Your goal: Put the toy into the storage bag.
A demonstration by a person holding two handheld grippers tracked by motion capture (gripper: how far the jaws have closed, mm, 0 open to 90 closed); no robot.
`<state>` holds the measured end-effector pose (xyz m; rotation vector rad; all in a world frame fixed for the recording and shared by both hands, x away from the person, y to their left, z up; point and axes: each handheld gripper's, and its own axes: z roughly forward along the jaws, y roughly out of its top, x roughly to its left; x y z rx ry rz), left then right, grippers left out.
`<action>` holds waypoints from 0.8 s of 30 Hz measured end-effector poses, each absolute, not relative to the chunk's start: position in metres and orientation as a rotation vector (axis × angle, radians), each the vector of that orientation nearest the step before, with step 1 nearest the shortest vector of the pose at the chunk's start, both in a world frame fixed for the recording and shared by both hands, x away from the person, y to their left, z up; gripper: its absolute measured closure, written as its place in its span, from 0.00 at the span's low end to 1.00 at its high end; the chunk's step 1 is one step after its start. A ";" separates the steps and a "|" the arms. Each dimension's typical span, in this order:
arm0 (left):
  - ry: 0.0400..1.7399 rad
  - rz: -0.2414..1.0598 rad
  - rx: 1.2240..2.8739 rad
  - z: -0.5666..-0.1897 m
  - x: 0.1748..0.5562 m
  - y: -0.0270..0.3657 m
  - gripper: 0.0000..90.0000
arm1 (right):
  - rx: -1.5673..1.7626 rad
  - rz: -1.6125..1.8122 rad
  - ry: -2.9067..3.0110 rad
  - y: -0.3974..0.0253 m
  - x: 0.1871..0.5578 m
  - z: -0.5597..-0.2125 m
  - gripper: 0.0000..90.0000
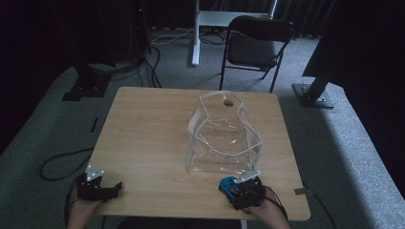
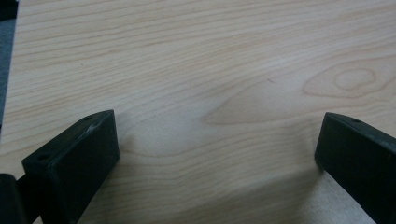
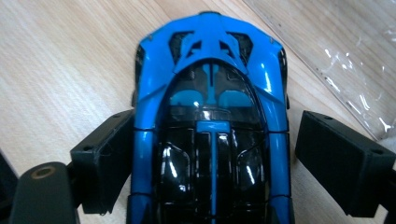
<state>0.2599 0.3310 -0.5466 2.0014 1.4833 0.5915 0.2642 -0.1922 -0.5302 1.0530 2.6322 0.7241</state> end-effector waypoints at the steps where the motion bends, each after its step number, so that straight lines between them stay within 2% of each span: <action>1: 1.490 0.597 1.994 -0.547 0.260 0.331 0.00 | 1.049 0.720 2.636 -0.192 0.265 -0.531 0.15; 16: 1.511 0.633 1.944 -0.550 0.263 0.330 0.00 | 1.081 0.679 2.658 -0.187 0.270 -0.529 0.15; 18: 1.511 0.634 1.943 -0.550 0.263 0.330 0.00 | 1.080 0.676 2.661 -0.187 0.270 -0.528 0.17; 21: 1.512 0.636 1.939 -0.550 0.263 0.330 0.00 | 1.050 0.683 2.677 -0.185 0.268 -0.526 0.28; 24: 1.510 0.638 1.939 -0.550 0.264 0.330 0.00 | 1.064 0.669 2.670 -0.184 0.267 -0.525 0.28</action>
